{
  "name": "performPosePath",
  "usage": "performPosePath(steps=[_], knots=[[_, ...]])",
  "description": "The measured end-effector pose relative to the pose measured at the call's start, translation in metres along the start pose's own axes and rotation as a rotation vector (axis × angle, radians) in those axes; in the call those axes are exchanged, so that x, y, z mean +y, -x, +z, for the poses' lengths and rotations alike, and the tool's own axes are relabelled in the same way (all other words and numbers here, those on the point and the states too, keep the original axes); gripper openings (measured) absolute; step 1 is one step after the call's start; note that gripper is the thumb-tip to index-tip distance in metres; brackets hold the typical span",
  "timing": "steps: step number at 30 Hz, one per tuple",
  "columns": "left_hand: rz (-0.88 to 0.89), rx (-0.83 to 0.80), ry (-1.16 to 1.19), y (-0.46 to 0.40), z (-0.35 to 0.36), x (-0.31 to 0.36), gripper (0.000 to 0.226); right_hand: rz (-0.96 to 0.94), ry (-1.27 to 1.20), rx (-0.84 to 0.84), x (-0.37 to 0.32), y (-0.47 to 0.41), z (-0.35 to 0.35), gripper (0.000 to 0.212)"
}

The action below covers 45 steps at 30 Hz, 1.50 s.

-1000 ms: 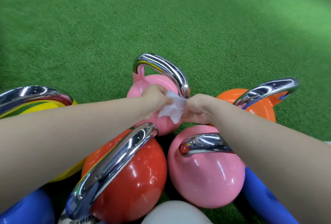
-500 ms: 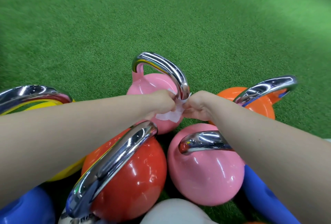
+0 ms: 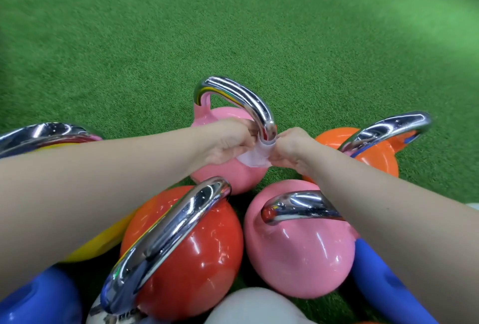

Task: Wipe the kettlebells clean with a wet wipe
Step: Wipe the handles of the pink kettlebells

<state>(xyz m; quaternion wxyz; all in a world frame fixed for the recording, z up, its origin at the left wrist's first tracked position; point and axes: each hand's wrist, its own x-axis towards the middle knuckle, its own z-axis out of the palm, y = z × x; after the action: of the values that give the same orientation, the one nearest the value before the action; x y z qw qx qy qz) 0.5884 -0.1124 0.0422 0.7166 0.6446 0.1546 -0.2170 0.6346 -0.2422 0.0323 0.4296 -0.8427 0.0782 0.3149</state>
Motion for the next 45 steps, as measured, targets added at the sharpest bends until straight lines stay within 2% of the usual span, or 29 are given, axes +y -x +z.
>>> performPosePath(steps=[2, 5, 8, 10, 13, 15, 18, 20, 22, 26, 31, 35, 38, 41, 45], knots=[[0.025, 0.024, 0.048, 0.005, 0.0, 0.006, 0.055, -0.038, 0.038, 0.1, 0.0, -0.004, -0.003, 0.03], [0.05, 0.041, 0.09, 0.011, 0.0, 0.005, 0.057, -0.108, -0.044, 0.186, -0.002, -0.003, -0.005, 0.029], [0.07, 0.055, -0.04, 0.007, -0.002, -0.005, 0.061, -0.119, -0.079, 0.18, 0.0, -0.006, -0.006, 0.031], [0.075, 0.046, -0.249, 0.002, -0.003, -0.011, 0.06, -0.101, -0.056, 0.125, 0.0, -0.004, -0.004, 0.023], [0.061, -0.012, -0.478, -0.006, -0.004, -0.018, 0.061, -0.076, -0.087, 0.025, -0.003, 0.005, -0.002, 0.027], [0.121, -0.002, -0.664, -0.01, -0.009, -0.021, 0.06, -0.083, -0.082, -0.035, -0.004, 0.007, -0.001, 0.013], [0.351, 0.037, -1.177, -0.016, -0.023, -0.023, 0.054, -0.084, -0.034, -0.065, -0.003, 0.005, 0.001, 0.016], [0.411, 0.083, -1.586, -0.012, -0.026, -0.019, 0.05, -0.068, -0.027, -0.031, -0.003, 0.003, 0.002, 0.01], [0.425, 0.076, -1.821, -0.009, -0.021, -0.014, 0.049, -0.042, -0.003, 0.008, -0.002, -0.001, 0.003, 0.024], [0.29, 0.032, -1.693, -0.013, -0.013, 0.002, 0.044, -0.001, 0.039, -0.002, 0.002, -0.005, 0.004, 0.039], [0.176, 0.073, -1.465, -0.027, -0.004, 0.0, 0.049, 0.023, -0.052, -0.086, 0.004, -0.005, 0.0, 0.014], [0.199, 0.081, -1.353, -0.022, -0.004, -0.005, 0.055, -0.02, -0.092, -0.098, 0.005, -0.005, 0.001, 0.018], [0.233, 0.069, -1.388, -0.013, -0.008, -0.012, 0.058, -0.104, -0.076, -0.004, 0.007, -0.011, 0.003, 0.021], [0.246, 0.066, -1.539, -0.003, -0.006, -0.02, 0.058, -0.162, -0.054, 0.032, 0.005, -0.013, 0.006, 0.028], [0.07, -0.061, -1.641, 0.005, 0.005, -0.015, 0.055, -0.153, 0.009, 0.056, 0.007, -0.017, 0.007, 0.031]])
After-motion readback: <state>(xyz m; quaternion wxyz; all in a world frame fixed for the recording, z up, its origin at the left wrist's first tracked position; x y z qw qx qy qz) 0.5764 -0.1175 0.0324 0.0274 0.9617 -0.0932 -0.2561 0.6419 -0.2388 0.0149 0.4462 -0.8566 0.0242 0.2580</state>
